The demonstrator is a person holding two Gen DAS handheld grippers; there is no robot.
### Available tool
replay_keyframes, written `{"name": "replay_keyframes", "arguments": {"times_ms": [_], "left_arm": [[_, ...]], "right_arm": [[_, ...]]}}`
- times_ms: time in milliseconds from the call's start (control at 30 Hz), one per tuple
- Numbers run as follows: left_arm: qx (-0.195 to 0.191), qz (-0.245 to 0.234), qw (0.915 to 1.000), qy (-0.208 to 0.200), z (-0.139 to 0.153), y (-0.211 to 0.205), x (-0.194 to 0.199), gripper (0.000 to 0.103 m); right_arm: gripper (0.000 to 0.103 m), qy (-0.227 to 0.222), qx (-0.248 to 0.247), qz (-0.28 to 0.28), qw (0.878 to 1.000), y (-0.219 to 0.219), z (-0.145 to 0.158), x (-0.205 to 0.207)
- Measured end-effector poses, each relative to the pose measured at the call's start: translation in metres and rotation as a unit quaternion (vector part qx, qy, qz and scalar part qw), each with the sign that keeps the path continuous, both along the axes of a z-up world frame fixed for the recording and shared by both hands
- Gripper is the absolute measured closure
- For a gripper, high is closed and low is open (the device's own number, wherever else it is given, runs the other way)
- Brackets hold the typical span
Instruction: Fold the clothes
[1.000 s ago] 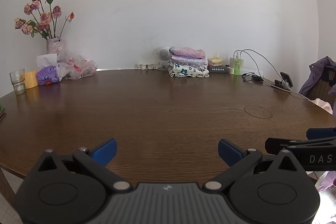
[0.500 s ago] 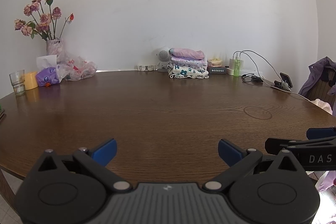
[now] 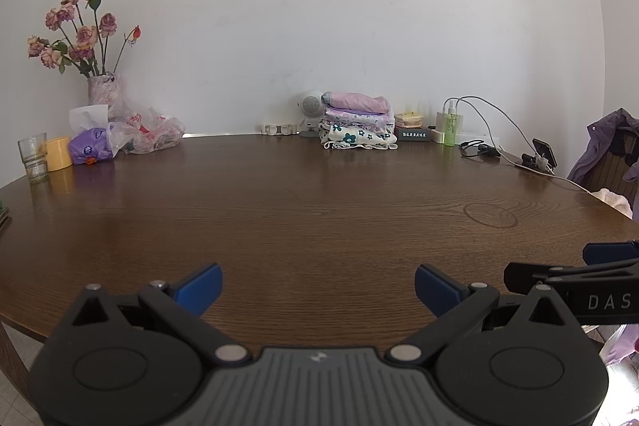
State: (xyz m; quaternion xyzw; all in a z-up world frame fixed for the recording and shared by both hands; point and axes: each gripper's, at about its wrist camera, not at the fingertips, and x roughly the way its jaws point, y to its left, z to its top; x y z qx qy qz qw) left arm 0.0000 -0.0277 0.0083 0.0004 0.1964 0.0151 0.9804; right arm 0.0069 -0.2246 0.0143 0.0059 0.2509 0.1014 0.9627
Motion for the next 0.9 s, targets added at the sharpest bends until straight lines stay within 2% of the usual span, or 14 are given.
{"name": "replay_keyframes", "arguments": {"times_ms": [900], "left_arm": [[0.001,0.001,1.0000,0.001,-0.0010,0.0013,0.0005,0.000]], "right_arm": [[0.000,0.003,0.001,0.000,1.000,-0.0009,-0.0007,-0.0001]]}}
